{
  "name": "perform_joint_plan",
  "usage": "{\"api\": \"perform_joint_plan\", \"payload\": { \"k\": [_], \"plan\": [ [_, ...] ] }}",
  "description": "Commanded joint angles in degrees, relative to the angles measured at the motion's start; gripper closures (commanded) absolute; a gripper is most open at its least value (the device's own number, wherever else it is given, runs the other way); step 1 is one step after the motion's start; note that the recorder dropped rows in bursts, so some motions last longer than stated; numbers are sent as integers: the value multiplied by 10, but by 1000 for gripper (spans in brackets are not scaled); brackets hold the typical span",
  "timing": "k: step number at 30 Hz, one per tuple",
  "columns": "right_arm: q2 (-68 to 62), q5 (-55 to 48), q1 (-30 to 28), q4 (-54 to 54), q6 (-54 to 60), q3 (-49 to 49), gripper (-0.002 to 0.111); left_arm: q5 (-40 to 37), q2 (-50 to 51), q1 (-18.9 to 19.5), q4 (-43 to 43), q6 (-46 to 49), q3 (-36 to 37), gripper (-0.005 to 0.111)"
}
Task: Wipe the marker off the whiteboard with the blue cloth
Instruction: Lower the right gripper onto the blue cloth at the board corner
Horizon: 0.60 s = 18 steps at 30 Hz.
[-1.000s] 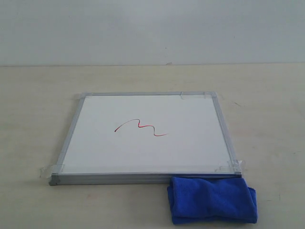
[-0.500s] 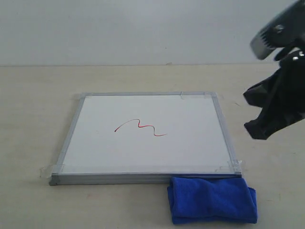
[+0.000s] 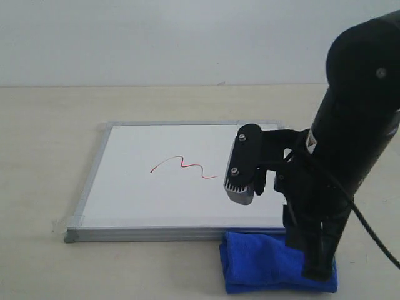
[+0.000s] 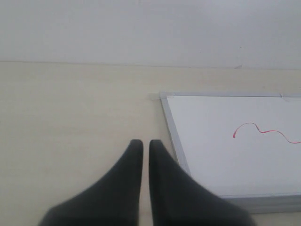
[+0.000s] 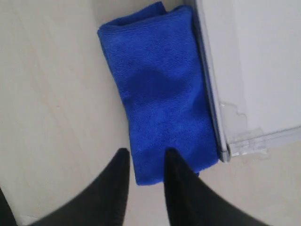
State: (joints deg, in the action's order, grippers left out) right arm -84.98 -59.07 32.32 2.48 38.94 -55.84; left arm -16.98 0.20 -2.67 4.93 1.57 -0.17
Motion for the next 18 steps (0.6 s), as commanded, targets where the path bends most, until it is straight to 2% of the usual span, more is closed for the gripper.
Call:
{"api": "perform_joint_plan", "payload": {
  "k": [1,9,18],
  "plan": [
    [-7,37,26,3,-2,-2,52,2,-2,2,-1,2,2,102],
    [-69,63,36,2,-101,-2,50,2,-2,2,-1,2,2,102],
    [-113,71,36,2,-128,-2,50,2,-2,2,-1,2,2,102]
  ]
}}
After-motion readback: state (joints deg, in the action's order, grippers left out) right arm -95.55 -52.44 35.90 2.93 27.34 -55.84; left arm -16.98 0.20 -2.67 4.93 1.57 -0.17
